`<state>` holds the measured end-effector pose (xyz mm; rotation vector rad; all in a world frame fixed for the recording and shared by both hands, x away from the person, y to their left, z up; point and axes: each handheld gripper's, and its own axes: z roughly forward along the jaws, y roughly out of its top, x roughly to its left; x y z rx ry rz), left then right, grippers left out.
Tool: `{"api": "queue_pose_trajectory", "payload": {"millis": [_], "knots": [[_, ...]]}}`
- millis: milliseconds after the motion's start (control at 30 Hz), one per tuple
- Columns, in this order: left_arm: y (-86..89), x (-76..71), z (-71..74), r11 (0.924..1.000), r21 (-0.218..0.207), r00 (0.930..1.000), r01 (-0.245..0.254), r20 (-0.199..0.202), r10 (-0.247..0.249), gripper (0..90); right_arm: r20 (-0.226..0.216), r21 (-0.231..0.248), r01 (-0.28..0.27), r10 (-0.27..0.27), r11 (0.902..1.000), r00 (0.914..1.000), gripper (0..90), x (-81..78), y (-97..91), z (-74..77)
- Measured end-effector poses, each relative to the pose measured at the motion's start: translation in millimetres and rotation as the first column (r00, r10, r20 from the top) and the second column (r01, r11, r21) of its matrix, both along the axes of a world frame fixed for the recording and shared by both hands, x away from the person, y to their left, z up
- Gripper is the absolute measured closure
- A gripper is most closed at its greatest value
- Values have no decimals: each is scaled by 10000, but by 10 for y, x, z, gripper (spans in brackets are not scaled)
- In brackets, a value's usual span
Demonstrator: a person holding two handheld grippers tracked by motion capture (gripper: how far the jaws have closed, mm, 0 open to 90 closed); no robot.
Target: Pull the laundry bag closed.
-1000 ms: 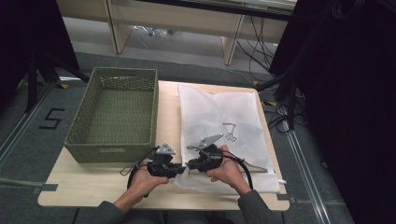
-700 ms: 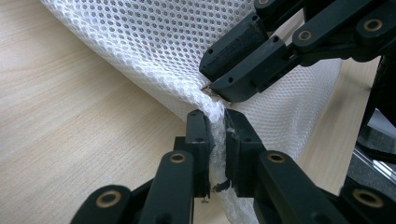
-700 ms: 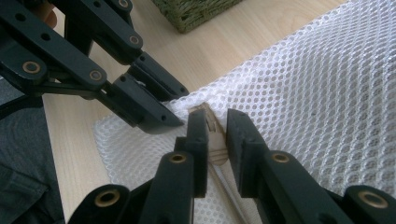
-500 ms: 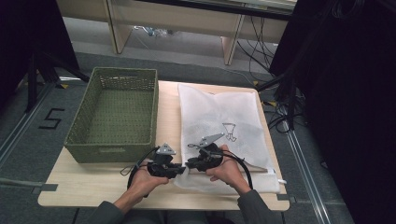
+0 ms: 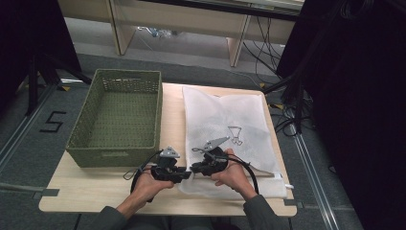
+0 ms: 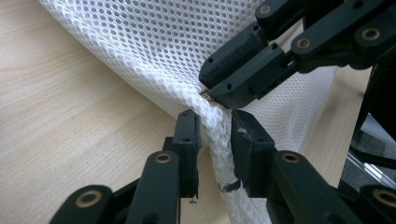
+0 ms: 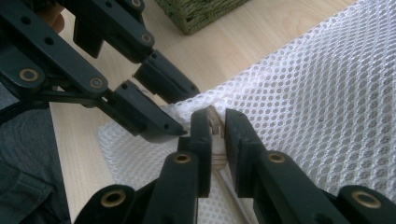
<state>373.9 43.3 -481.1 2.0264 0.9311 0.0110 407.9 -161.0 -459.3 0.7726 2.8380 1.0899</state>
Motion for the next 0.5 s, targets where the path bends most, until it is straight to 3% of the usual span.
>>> {"api": "queue_pose_trajectory", "payload": {"millis": [267, 300, 333, 500], "knots": [[0, -7, 2, 10000, 50, 10000, 45, 82, -46, 808, -75, -91, 31, -31, 10000, 10000, 828, -3, 1, 0], [3, 1, 1, 10000, -45, 10000, 33, 14, -33, 801, -337, -134, 281, -285, 9995, 9990, 828, -28, 4, 9], [7, 10, 1, 9999, -120, 10000, -9, -88, 8, 786, -36, -102, 41, -41, 9999, 10000, 828, -6, 1, 2], [4, 33, -7, 9997, -230, 9998, -36, -201, 31, 775, 53, -159, -29, 30, 9999, 10000, 827, -1, 10, -3]]}}
